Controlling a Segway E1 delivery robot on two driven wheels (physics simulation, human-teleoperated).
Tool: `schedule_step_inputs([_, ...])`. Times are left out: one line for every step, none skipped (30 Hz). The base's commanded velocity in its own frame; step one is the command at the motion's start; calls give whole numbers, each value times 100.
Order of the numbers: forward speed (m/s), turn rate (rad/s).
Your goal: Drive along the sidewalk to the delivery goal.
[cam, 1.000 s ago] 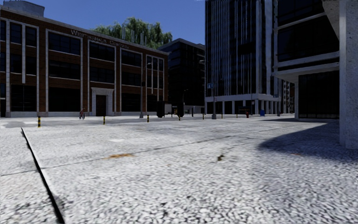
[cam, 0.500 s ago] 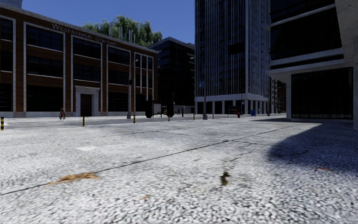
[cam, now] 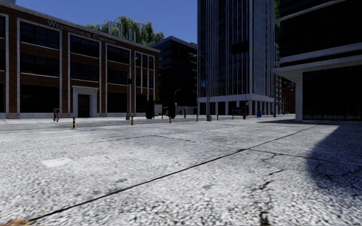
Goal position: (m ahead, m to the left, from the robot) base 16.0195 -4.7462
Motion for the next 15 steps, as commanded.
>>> schedule_step_inputs([200,0])
schedule_step_inputs([200,0])
schedule_step_inputs([200,0])
schedule_step_inputs([200,0])
schedule_step_inputs([200,0])
schedule_step_inputs([200,0])
schedule_step_inputs([200,-40])
schedule_step_inputs([200,-49])
schedule_step_inputs([200,-53])
schedule_step_inputs([200,-53])
schedule_step_inputs([200,-45])
schedule_step_inputs([200,0])
schedule_step_inputs([200,0])
schedule_step_inputs([200,0])
schedule_step_inputs([200,0])
